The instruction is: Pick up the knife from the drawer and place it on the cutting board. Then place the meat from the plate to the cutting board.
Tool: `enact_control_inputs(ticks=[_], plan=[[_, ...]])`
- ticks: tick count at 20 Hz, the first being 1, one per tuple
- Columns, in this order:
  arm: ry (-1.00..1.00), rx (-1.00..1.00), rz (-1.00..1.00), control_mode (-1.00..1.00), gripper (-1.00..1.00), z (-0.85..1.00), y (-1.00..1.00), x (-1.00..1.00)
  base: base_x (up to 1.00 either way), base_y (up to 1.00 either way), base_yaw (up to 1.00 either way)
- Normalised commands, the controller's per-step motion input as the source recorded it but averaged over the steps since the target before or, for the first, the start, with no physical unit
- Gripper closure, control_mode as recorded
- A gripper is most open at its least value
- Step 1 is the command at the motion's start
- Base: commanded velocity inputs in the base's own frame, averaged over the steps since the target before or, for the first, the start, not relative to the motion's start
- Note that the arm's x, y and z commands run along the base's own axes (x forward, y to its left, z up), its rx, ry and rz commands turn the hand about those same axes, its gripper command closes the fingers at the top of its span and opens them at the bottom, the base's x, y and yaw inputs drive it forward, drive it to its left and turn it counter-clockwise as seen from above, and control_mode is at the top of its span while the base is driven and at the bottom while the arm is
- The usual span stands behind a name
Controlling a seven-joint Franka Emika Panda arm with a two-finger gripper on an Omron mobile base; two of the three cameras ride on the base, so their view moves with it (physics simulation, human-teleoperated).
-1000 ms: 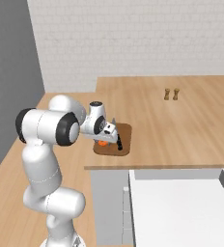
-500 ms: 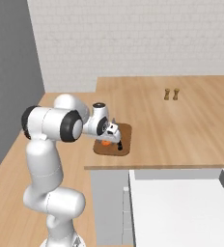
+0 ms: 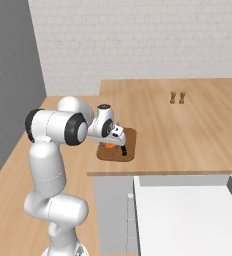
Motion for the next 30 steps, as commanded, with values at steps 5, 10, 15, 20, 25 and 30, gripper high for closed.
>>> enact_control_inputs(ticks=[5, 10, 15, 20, 25, 30], plan=[[0.0, 0.0, 0.0, -1.0, -1.0, 0.1, 0.0, 0.0, 0.0, 0.0, 0.0], [-0.01, 0.0, 0.0, -1.0, -1.0, 0.41, 0.0, -0.02, 0.0, 0.0, 0.0], [-0.05, 0.0, 0.0, -1.0, -1.0, 0.63, 0.0, -0.19, 0.0, 0.0, 0.0], [-0.07, 0.0, 0.0, -1.0, -1.0, 0.73, 0.0, -0.42, 0.0, 0.0, 0.0], [0.0, 0.0, 0.0, -1.0, -1.0, 0.66, 0.02, -0.56, 0.0, 0.0, 0.0], [0.0, 0.0, 0.0, -1.0, -1.0, 0.28, 0.0, -0.89, 0.0, 0.0, 0.0]])
